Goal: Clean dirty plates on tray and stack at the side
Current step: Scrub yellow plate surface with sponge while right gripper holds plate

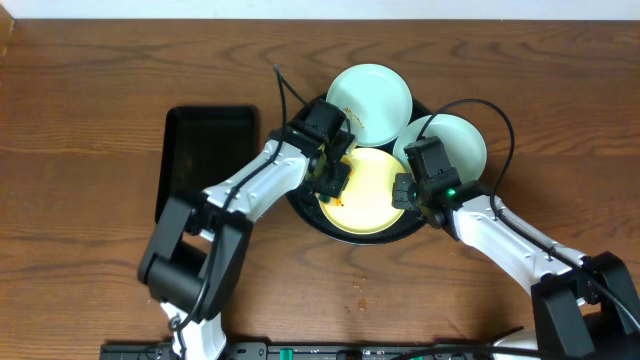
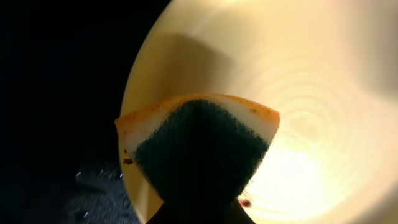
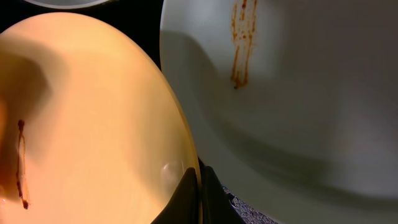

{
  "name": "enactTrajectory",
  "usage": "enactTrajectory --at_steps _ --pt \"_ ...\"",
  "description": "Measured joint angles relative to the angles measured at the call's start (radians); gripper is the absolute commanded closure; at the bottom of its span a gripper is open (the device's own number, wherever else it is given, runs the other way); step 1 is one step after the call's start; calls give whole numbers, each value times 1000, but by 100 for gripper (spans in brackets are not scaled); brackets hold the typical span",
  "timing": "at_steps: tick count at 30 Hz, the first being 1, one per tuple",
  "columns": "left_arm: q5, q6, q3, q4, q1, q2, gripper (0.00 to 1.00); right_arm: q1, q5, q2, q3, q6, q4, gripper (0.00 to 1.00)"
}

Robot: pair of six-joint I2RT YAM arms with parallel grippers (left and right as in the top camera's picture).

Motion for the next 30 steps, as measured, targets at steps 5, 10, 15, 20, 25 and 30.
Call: enactTrajectory --at_steps 5,10,15,20,25,30 --pt "1 -1 0 14 0 33 93 0 -1 0 0 0 0 99" --pt "2 -11 0 15 0 34 93 0 -2 0 0 0 0 99" --pt "2 -27 0 16 0 34 92 0 -3 0 0 -4 0 99" --pt "15 -28 0 16 1 34 92 0 -2 3 0 -5 0 99" --pt "31 -31 0 16 1 34 92 0 -2 6 0 -5 0 99" --pt "33 -37 0 18 1 38 92 0 -2 6 0 -5 0 99"
